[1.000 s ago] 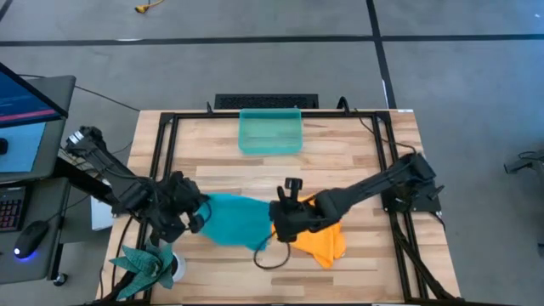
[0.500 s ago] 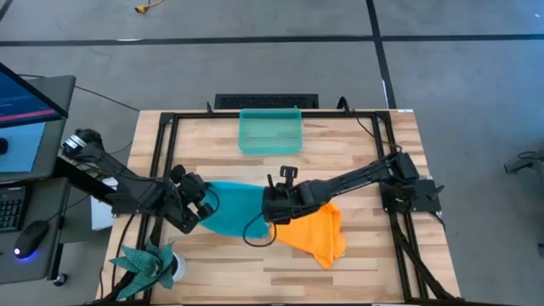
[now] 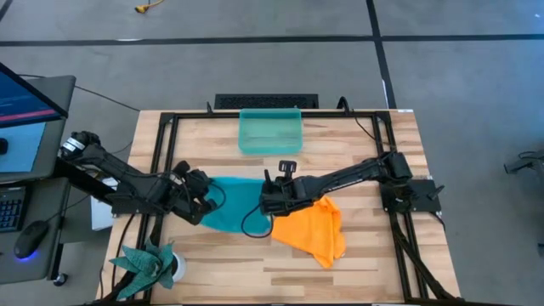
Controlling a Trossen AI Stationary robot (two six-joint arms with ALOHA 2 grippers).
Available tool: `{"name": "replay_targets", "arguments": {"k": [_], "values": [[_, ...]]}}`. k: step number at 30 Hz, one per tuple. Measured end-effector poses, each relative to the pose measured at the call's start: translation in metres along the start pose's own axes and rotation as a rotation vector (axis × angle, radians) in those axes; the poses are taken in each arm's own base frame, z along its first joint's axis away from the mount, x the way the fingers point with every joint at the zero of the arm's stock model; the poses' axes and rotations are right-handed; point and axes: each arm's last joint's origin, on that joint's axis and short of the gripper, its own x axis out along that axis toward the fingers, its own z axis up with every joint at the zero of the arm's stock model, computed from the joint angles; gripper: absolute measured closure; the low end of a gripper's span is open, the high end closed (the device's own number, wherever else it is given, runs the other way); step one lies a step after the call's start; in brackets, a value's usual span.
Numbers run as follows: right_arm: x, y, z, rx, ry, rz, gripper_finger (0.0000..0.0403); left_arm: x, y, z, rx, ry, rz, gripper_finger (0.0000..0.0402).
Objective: Roll microfiber towels into tight, uniform cylinder then place into a basket
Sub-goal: Fold the blue microfiber cloth
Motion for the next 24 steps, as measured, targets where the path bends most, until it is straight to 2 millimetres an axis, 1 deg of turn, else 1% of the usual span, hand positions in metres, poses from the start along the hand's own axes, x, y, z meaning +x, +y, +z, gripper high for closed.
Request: {"name": "replay_targets", "arguments": {"k": [4, 10, 14, 19, 24], "values": [[-0.002, 0.003, -0.001, -0.008, -0.003, 0.004, 0.0395, 0.000, -0.002, 0.000, 0.009, 0.018, -0.031, 0.0378], [-0.003, 0.005, -0.001, -0.013, -0.006, 0.006, 0.0394, 0.000, -0.002, 0.000, 0.049, 0.032, -0.044, 0.0323], [-0.002, 0.004, 0.000, -0.007, -0.008, 0.006, 0.0394, -0.002, -0.003, -0.001, 0.088, 0.098, -0.110, 0.0295], [0.001, 0.001, 0.001, 0.009, 0.000, 0.054, 0.0394, -0.005, -0.007, 0.001, 0.155, 0.118, -0.186, 0.0280], [0.002, -0.001, 0.001, 0.014, 0.002, 0.056, 0.0394, -0.001, -0.013, -0.001, 0.282, 0.111, -0.177, 0.0278]]}}
